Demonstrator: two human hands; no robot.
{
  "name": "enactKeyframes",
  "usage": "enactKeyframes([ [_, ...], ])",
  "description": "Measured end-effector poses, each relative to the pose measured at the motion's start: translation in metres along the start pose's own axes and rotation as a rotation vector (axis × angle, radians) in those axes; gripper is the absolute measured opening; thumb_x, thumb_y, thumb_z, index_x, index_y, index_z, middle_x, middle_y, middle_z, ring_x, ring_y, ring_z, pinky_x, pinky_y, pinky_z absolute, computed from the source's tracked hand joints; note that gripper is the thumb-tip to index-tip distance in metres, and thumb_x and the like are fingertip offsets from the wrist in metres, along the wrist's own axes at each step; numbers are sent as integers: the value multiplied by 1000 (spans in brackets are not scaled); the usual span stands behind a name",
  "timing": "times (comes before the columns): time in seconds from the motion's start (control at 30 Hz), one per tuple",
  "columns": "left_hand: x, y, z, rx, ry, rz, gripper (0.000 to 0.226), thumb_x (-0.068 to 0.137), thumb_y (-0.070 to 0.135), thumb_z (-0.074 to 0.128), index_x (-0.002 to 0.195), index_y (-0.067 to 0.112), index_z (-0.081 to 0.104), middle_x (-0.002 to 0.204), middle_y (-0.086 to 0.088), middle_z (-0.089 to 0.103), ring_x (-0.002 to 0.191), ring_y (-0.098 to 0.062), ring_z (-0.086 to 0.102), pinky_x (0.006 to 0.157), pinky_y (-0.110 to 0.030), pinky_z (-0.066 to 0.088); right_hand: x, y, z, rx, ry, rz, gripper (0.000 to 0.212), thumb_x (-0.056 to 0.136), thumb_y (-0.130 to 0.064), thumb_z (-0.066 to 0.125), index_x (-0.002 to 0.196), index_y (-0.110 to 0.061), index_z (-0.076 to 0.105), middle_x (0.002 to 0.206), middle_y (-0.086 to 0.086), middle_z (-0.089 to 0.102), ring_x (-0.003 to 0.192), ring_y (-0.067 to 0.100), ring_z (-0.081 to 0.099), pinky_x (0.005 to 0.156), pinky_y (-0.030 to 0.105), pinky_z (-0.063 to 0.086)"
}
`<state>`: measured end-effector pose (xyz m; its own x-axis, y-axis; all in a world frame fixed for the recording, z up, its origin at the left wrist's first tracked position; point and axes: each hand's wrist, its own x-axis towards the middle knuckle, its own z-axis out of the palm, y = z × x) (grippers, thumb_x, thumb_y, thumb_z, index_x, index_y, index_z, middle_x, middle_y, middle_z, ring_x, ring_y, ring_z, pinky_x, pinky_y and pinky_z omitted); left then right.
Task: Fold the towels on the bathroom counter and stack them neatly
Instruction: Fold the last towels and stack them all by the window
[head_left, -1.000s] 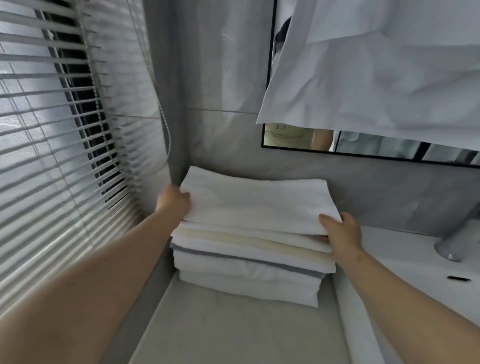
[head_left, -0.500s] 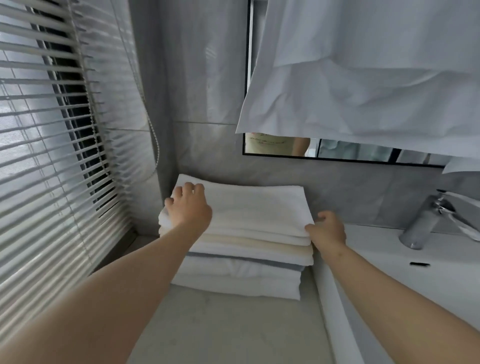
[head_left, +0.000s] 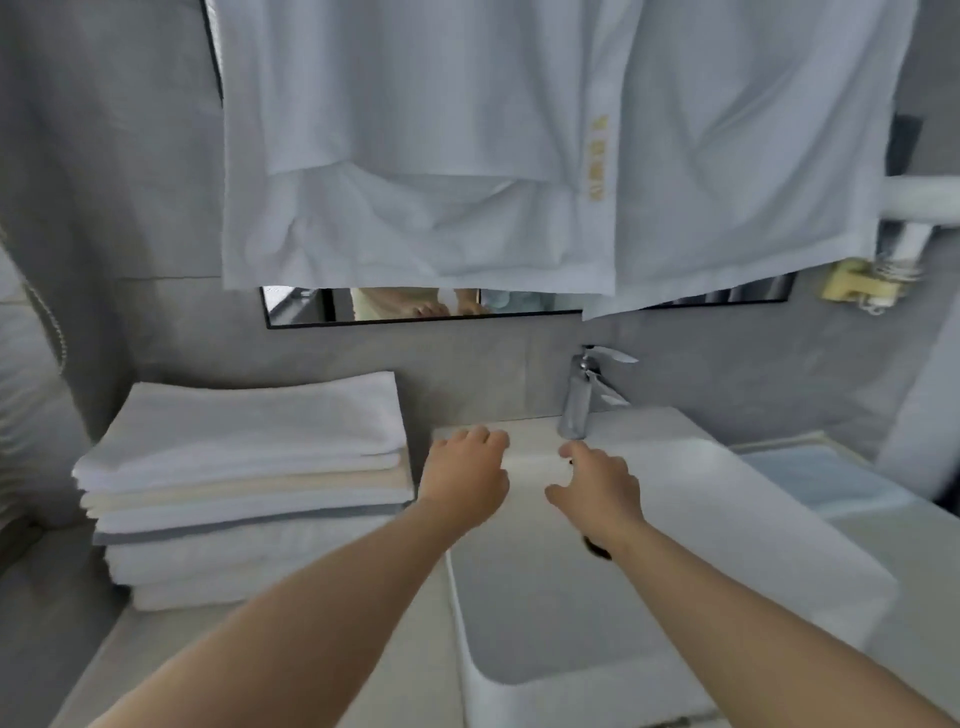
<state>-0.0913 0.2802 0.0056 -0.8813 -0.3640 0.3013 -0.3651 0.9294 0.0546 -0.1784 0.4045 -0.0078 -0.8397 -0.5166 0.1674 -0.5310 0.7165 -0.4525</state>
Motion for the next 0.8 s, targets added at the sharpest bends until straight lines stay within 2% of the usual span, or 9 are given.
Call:
enactKeyframes([
  [0.23, 9, 217, 36, -118, -73, 164, 37, 95, 25, 42, 132, 18, 44, 133, -4, 48, 120, -25, 43, 96, -36, 34, -54, 189, -97, -57, 94, 165, 41, 89, -32, 55, 128, -22, 48, 129, 1, 54, 120, 24, 45, 95, 33, 38],
  [0.4, 9, 307, 56, -183, -118, 228, 38, 94, 25, 41, 132, 19, 43, 132, -3, 49, 119, -24, 44, 94, -34, 35, -80, 283, -134, -89, 80, 275, 35, 89, -31, 54, 123, -22, 51, 126, 1, 54, 117, 25, 44, 88, 31, 34],
  [0.5, 11, 355, 65, -242, -150, 257, 39, 94, 25, 42, 133, 20, 43, 131, -2, 50, 119, -24, 45, 94, -33, 35, -93, 330, -150, -73, 78, 337, 33, 89, -31, 53, 122, -23, 53, 125, 0, 53, 117, 24, 43, 90, 31, 33],
  [0.63, 19, 404, 82, -394, -199, 264, 39, 94, 24, 45, 133, 19, 45, 132, -3, 49, 120, -23, 46, 95, -32, 39, -99, 374, -162, -14, 90, 379, 30, 90, -31, 54, 119, -23, 54, 124, -1, 53, 117, 22, 44, 90, 30, 34],
  [0.8, 49, 446, 118, -416, -229, 267, 39, 94, 25, 46, 132, 20, 46, 133, -3, 49, 120, -23, 46, 98, -31, 42, -84, 423, -167, 17, 79, 418, 27, 90, -31, 54, 115, -23, 55, 121, -1, 54, 115, 21, 45, 89, 30, 36],
])
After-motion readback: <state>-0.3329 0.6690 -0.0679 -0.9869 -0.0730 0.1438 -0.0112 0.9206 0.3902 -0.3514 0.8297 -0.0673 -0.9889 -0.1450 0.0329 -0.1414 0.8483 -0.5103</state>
